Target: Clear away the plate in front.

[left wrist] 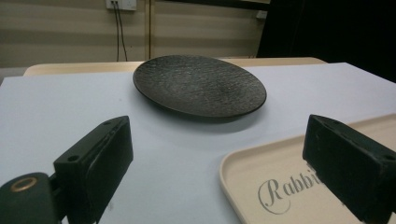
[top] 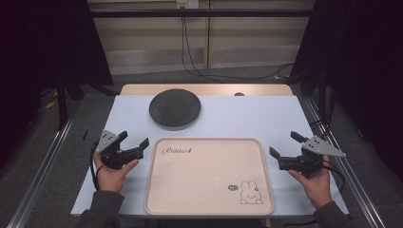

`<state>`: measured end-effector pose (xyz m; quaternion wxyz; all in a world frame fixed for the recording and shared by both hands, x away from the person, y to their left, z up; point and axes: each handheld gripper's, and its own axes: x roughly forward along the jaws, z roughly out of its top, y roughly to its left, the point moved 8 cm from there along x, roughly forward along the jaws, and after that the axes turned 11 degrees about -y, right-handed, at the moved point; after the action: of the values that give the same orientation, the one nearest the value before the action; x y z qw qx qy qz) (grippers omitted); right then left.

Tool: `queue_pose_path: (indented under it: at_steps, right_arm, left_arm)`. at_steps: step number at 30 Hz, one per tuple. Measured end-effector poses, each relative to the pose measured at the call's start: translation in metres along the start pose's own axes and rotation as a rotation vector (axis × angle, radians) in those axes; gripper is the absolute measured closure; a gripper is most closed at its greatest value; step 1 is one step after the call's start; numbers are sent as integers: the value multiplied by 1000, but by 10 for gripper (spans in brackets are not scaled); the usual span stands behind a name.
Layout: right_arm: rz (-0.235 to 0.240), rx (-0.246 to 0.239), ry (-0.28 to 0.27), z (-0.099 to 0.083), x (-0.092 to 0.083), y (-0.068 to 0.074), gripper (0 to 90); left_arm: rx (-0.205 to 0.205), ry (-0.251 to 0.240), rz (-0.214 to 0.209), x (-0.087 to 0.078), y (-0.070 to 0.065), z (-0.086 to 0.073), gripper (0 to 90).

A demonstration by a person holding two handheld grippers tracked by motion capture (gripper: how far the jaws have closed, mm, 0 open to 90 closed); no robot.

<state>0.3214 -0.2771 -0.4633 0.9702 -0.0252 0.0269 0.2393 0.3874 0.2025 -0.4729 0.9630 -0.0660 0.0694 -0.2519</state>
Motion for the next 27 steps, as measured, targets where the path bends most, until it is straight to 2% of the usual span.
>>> queue_pose_path:
  at_steps: [2, 4, 6, 7, 15, 17, 18, 19, 21, 22, 27]
  right_arm:
    - [4, 2, 3, 0, -1, 0, 13]
    - [4, -1, 1, 1, -2, 0, 13]
    - [12, 3, 0, 1, -3, 1, 13]
    - [14, -3, -2, 1, -4, 1, 16]
    - [28, 10, 2, 2, -5, 2, 19]
    - [27, 12, 2, 2, -5, 2, 19]
    - [27, 12, 2, 2, -5, 2, 19]
    - [27, 14, 1, 3, -5, 1, 19]
    - [32, 16, -1, 3, -5, 1, 19]
    - [29, 15, 1, 3, -5, 1, 19]
    - [31, 23, 4, 3, -5, 2, 19]
  left_arm:
    - [-17, 2, 6, 3, 0, 0, 84]
    - [-13, 7, 9, 5, 0, 0, 84]
    - [-30, 6, -2, 8, -2, 1, 86]
    - [-46, 3, 6, 12, -1, 2, 86]
    - [-92, 22, 7, 23, 4, 2, 93]
    - [-140, 26, 5, 32, 6, 2, 93]
    - [-140, 26, 5, 32, 6, 2, 94]
    - [-164, 31, 10, 38, 9, 2, 94]
    - [-172, 29, 8, 41, 11, 3, 94]
    - [-197, 21, 14, 44, 12, 5, 94]
    - [-233, 26, 27, 57, 20, 6, 97]
